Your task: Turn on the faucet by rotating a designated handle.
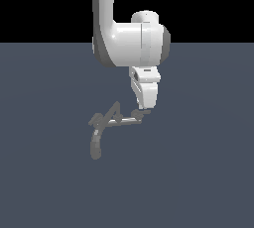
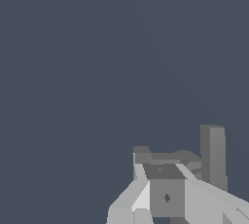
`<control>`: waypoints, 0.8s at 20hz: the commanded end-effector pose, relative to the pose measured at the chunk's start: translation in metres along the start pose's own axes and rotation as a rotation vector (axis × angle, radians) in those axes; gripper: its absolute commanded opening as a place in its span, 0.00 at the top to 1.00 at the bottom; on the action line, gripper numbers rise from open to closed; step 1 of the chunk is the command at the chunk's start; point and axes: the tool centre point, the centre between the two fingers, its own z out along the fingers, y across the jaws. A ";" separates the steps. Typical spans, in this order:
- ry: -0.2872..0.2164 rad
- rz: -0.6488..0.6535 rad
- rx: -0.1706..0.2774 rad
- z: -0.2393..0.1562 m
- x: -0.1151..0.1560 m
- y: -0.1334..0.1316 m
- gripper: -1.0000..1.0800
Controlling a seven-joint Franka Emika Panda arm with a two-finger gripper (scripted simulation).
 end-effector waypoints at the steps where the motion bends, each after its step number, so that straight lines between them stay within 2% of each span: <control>1: 0.000 0.024 0.001 0.006 0.005 -0.003 1.00; 10: 0.000 0.041 0.001 0.011 0.008 -0.005 1.00; 16: -0.001 0.041 0.001 0.011 0.023 0.015 1.00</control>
